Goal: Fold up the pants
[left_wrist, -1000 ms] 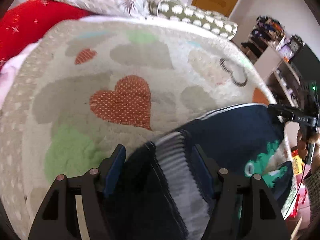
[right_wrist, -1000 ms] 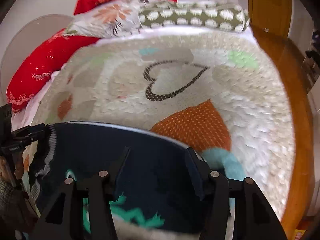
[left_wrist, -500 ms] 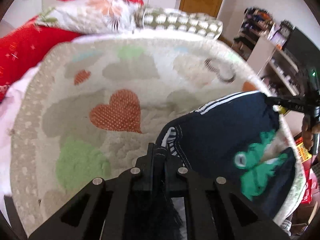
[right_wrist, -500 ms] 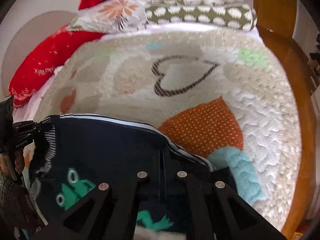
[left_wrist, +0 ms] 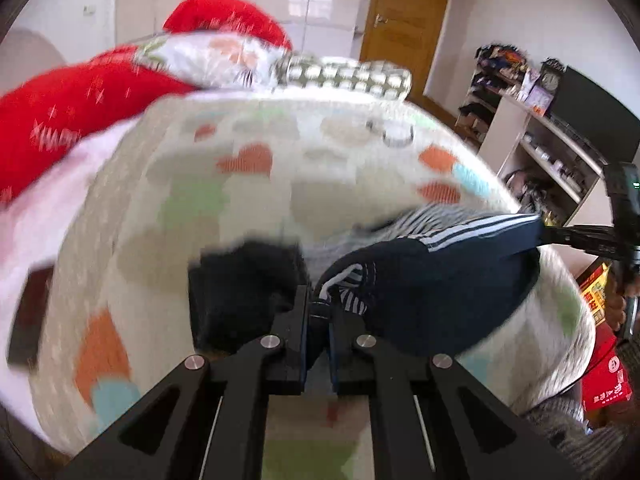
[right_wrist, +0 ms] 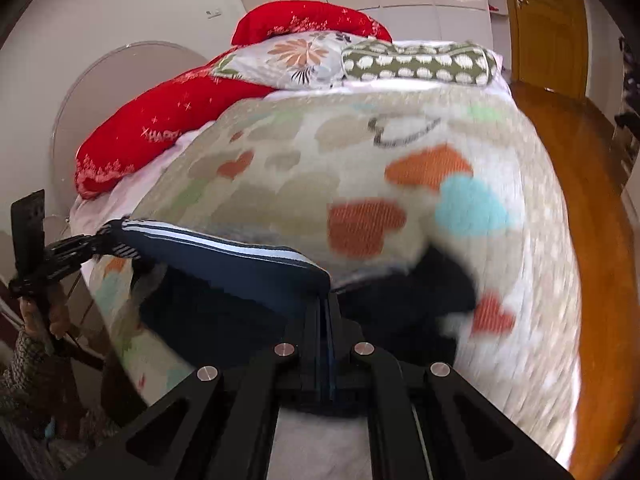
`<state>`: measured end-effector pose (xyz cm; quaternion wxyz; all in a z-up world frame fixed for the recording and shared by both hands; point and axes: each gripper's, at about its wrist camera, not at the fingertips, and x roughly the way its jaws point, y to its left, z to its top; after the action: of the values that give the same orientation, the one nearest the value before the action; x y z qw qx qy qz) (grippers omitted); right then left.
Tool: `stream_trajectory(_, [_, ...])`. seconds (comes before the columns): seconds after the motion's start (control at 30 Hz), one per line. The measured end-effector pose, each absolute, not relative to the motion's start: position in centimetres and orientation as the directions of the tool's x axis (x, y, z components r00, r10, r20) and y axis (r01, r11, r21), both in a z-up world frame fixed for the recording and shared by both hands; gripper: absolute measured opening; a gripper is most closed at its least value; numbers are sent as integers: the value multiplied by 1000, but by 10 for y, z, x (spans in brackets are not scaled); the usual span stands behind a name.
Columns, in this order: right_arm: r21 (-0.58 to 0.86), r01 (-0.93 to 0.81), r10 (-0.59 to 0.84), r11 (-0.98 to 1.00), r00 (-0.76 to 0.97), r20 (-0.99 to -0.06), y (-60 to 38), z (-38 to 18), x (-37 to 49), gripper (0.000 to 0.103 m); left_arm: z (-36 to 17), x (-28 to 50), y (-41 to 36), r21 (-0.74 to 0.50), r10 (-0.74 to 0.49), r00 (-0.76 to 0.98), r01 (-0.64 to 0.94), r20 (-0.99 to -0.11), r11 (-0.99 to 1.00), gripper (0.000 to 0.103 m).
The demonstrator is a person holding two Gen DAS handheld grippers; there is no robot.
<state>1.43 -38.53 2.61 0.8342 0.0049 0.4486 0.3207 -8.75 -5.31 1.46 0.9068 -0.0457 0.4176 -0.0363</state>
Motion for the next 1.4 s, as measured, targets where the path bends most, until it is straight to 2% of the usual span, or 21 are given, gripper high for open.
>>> stream_trajectory(0.1, [321, -513, 542, 796, 369, -755, -391, 5, -12, 4, -17, -103, -54, -81, -45, 598, -33, -801, 996, 13])
stream_trajectory(0.2, [355, -450, 531, 820, 365, -764, -405, -15, -27, 5, -31, -115, -41, -132, -62, 553, -87, -831, 987, 16])
stream_trajectory(0.27, [343, -396, 496, 851, 394, -774, -421, -17, -37, 6, -24, -128, -31, -191, -100, 565, -104, -819, 976, 22])
stream_trajectory(0.33, [347, -362, 487, 865, 442, -753, -442, -6, -46, 15, -9, -139, -25, -207, -108, 589, -103, -801, 973, 23])
stream_trajectory(0.37, [346, -343, 479, 873, 475, -738, -451, 0, -50, 23, -2, -142, -24, -206, -104, 603, -102, -791, 973, 24])
stream_trajectory(0.4, [343, -324, 468, 882, 511, -721, -461, 8, -53, 26, 7, -143, -22, -208, -101, 618, -103, -779, 973, 29])
stream_trajectory(0.5, [375, -301, 480, 877, 573, -664, -475, 30, -49, 26, 27, -136, -25, -248, -126, 667, -90, -735, 965, 43])
stream_trajectory(0.63, [403, -299, 502, 865, 541, -675, -457, 26, -25, 27, 25, -98, -42, -204, -94, 670, -86, -736, 975, 45])
stream_trajectory(0.67, [382, -283, 476, 880, 546, -690, -453, 21, -18, 36, 20, -89, -46, -203, -95, 663, -87, -742, 975, 45])
stream_trajectory(0.7, [360, -262, 445, 896, 547, -709, -449, 14, -11, 51, 10, -73, -48, -197, -89, 644, -96, -760, 976, 45])
stream_trajectory(0.73, [343, -247, 423, 906, 541, -727, -446, 8, -4, 54, 3, -64, -49, -183, -77, 632, -105, -771, 978, 45])
stream_trajectory(0.77, [332, -240, 410, 912, 532, -741, -442, 3, 2, 54, -4, -57, -50, -165, -58, 620, -118, -783, 979, 45])
stream_trajectory(0.8, [332, -244, 412, 911, 518, -750, -440, 0, 7, 39, -13, -47, -48, -143, -32, 603, -138, -797, 980, 45])
stream_trajectory(0.83, [352, -262, 438, 899, 479, -761, -438, -4, 12, 17, -22, -36, -45, -129, -9, 584, -164, -811, 978, 45])
stream_trajectory(0.87, [360, -270, 448, 893, 456, -769, -435, -4, 16, 8, -27, -34, -42, -131, -5, 579, -176, -815, 976, 45])
stream_trajectory(1.0, [347, -287, 448, 893, 500, -741, -429, 11, 27, 8, -33, -26, -28, -163, 7, 590, -234, -807, 958, 41])
stream_trajectory(1.1, [370, -209, 422, 905, 543, -726, -444, 1, 42, 8, -37, -28, -30, -140, 41, 610, -246, -792, 959, 40])
stream_trajectory(1.17, [341, -162, 372, 926, 546, -751, -449, -17, 44, 10, -41, -31, -37, -90, 84, 618, -245, -782, 965, 40])
stream_trajectory(1.27, [214, -90, 230, 973, 521, -822, -454, -47, 38, 11, -43, -33, -52, 16, 158, 620, -228, -769, 974, 40])
stream_trajectory(1.3, [229, -90, 242, 969, 511, -825, -460, -50, 32, 11, -38, -37, -54, 21, 155, 620, -219, -769, 976, 40])
stream_trajectory(1.4, [303, -52, 281, 952, 546, -789, -480, -35, 16, 11, -14, -53, -46, -64, 103, 660, -225, -744, 972, 40])
